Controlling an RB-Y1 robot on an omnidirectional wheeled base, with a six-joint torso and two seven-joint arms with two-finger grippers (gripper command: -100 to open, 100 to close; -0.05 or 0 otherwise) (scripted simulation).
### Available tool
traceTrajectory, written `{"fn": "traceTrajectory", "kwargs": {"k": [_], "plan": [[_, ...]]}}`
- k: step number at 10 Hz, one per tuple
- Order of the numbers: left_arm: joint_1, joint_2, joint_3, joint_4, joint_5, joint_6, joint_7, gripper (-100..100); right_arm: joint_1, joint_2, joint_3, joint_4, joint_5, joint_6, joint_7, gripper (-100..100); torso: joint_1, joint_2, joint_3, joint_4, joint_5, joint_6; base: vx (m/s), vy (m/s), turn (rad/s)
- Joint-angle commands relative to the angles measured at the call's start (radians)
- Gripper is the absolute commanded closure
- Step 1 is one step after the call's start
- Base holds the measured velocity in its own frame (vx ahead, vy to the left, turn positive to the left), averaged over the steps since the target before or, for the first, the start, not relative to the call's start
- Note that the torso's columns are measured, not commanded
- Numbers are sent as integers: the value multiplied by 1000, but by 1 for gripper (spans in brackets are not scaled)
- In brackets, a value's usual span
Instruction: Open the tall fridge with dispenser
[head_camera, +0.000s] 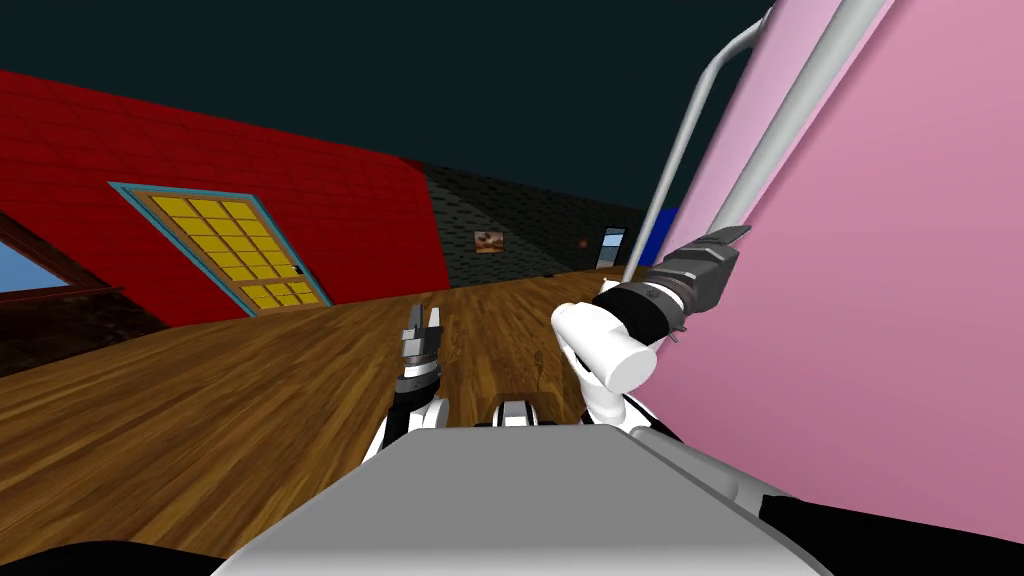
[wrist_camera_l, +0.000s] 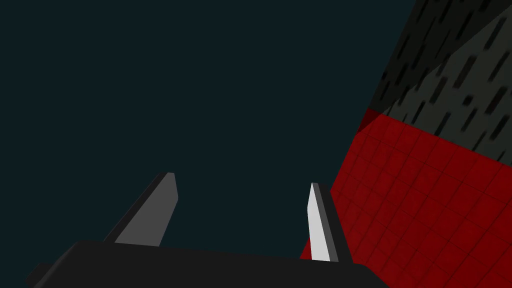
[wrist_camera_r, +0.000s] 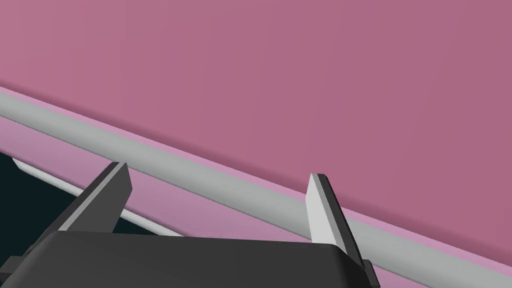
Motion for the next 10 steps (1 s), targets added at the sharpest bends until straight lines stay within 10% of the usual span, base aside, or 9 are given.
{"fn": "traceTrajectory", "kwargs": {"k": [1,7,10], "plan": [[0,0,0,0,0,0,0,0,-16,41,22,-23,-37,-50,-10,-100,-1,1,3,0,-2,3,25,-40,121],[0,0,0,0,0,0,0,0,-41,135,38,-101,-63,-160,-15,-100,5,62,46,27,4,22,20,-18,24],[0,0,0,0,0,0,0,0,-90,134,17,-71,-78,-151,7,-100,25,55,40,26,14,17,13,-79,-31]]}}
